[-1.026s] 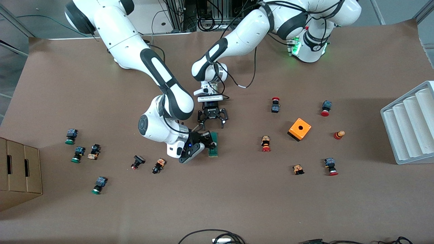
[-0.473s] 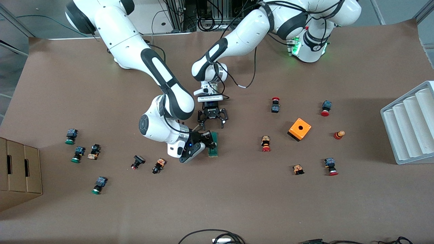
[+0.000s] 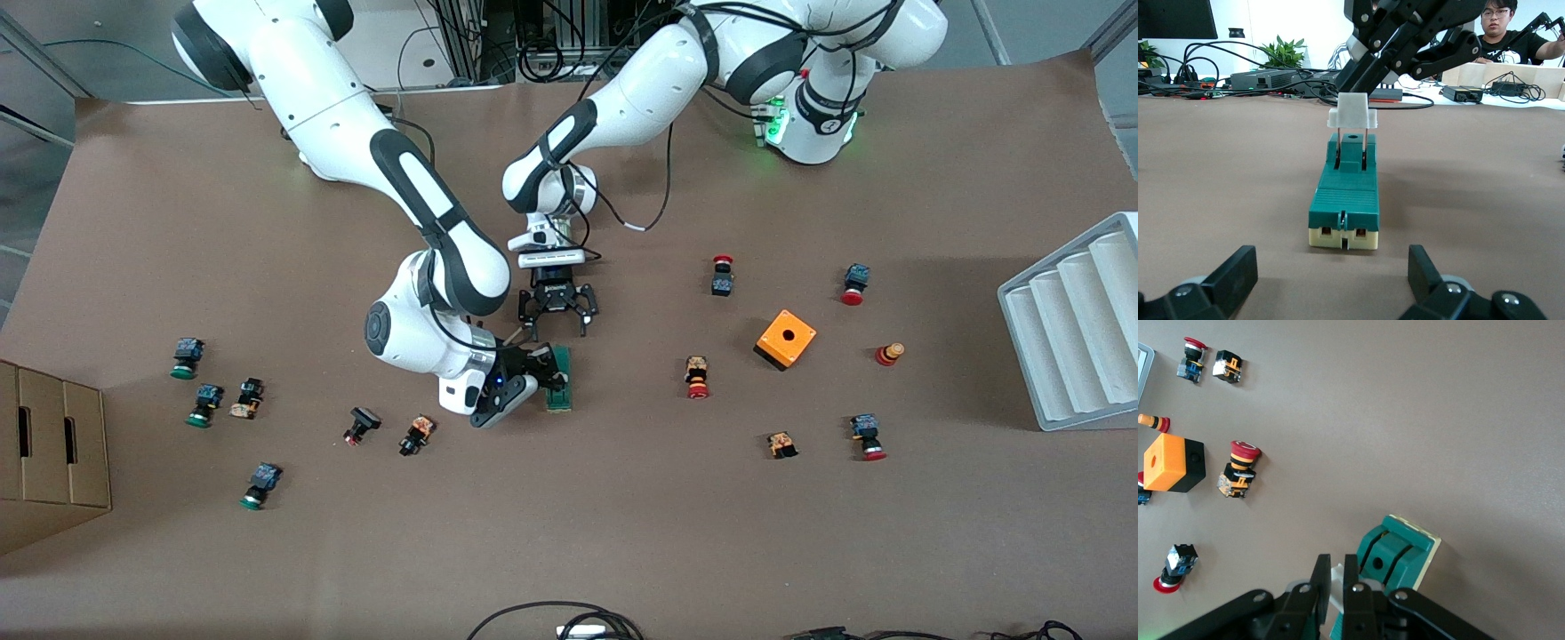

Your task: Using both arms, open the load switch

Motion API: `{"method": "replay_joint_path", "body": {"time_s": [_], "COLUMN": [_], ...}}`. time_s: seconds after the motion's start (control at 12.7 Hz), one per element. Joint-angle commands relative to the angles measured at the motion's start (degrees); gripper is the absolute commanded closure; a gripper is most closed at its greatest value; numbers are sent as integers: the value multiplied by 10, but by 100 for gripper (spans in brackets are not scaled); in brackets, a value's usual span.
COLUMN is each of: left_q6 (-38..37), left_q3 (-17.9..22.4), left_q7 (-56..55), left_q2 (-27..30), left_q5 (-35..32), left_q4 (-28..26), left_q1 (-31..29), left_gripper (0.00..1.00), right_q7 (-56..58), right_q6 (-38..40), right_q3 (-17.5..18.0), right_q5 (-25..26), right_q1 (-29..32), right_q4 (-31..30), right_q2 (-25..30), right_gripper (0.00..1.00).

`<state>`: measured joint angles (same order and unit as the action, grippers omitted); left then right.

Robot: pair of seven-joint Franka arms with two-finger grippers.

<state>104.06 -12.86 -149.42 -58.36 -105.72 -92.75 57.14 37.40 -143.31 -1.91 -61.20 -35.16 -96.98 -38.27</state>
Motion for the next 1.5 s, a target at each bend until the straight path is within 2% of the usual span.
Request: {"method": "replay_joint_path", "body": {"time_s": [0.0,1.42], "left_q6": [10,6], "left_q3": [4,4], "left_q7": [-26,-39], "left_q2": [-29,-34], "left_q5": [1,-13], "left_q4": [6,6], "left_q1": [-4,-4], "left_gripper": [0,0], "right_q7": [15,15], "right_q6": [-11,-10], "right_q3": [-3,-2], "right_q5": [-26,-26], "right_q1": [-4,-6], "right_q4": [5,-25], "right_q2": [-3,19], "right_gripper": [86,86]}}
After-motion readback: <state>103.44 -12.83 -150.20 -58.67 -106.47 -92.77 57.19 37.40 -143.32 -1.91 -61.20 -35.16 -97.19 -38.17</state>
